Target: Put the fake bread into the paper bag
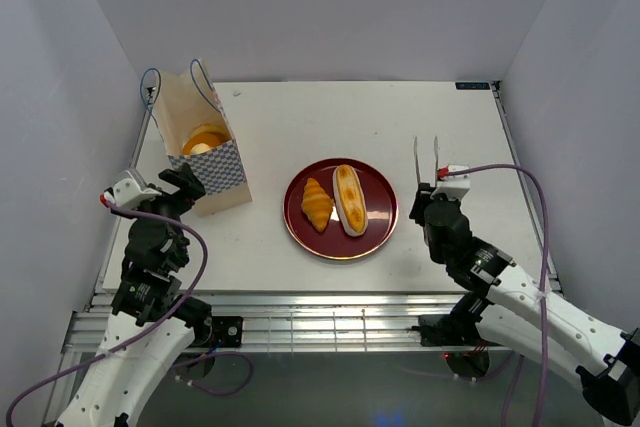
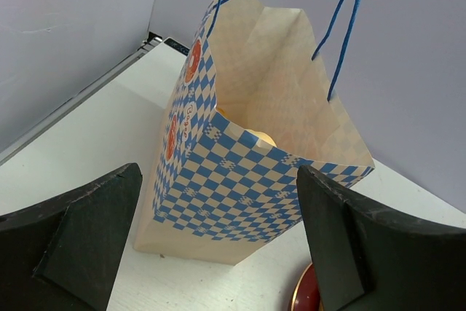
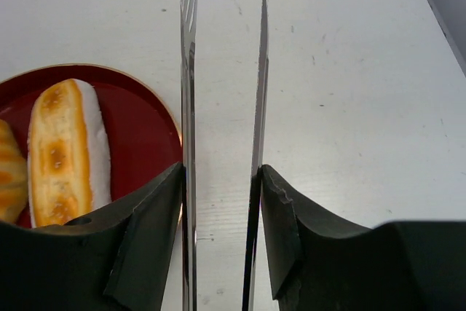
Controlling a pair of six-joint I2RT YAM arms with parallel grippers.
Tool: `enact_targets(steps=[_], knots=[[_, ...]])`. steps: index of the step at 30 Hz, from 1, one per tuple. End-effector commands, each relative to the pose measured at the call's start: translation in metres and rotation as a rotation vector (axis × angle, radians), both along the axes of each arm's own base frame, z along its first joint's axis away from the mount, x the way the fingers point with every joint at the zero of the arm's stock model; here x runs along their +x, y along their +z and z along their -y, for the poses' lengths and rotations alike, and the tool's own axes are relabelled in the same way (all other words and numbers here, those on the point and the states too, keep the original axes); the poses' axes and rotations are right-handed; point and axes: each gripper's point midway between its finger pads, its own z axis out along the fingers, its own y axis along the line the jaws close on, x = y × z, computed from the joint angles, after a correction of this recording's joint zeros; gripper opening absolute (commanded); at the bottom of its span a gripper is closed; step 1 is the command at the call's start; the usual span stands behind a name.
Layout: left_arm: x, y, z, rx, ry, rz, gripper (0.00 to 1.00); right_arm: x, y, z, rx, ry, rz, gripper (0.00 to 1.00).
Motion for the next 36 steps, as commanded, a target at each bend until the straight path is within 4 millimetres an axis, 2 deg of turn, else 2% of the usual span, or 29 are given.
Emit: enact_targets(steps=[1,2,4,8,17,18,22,31,36], knots=[[0.002,0.010,0.006,0.009,-0.033,0.014,0.98,0.015,-0.004,0.010,0.077,-0.056,-0.002,0.52],[0.002,0.010,0.006,0.009,-0.032,0.014,0.98,0.020,-0.011,0.021,0.083,-0.092,-0.014,0.52],[0.002,0.010,0.006,0.010,-0.035,0.011,0.98,0.028,-0.016,0.018,0.111,-0.060,-0.020,0.52],[0.002,0.011,0.007,0.009,-0.036,0.014,0.98,0.040,-0.030,0.029,0.142,-0.056,-0.030,0.53],[0.004,0.008,0.010,0.014,-0.052,0.007,0.98,0.071,-0.053,0.024,0.112,-0.018,-0.114,0.54],[0.004,0.009,0.010,0.014,-0.052,0.009,0.98,0.074,-0.062,0.024,0.100,-0.017,-0.148,0.55],[0.004,0.009,0.011,0.015,-0.056,0.010,0.98,0.085,-0.069,0.023,0.095,-0.015,-0.182,0.56],[0.005,0.009,0.012,0.017,-0.067,0.011,0.98,0.091,-0.091,0.031,0.093,-0.027,-0.245,0.56],[0.005,0.009,0.013,0.017,-0.071,0.011,0.98,0.090,-0.105,0.022,0.101,0.026,-0.309,0.59]])
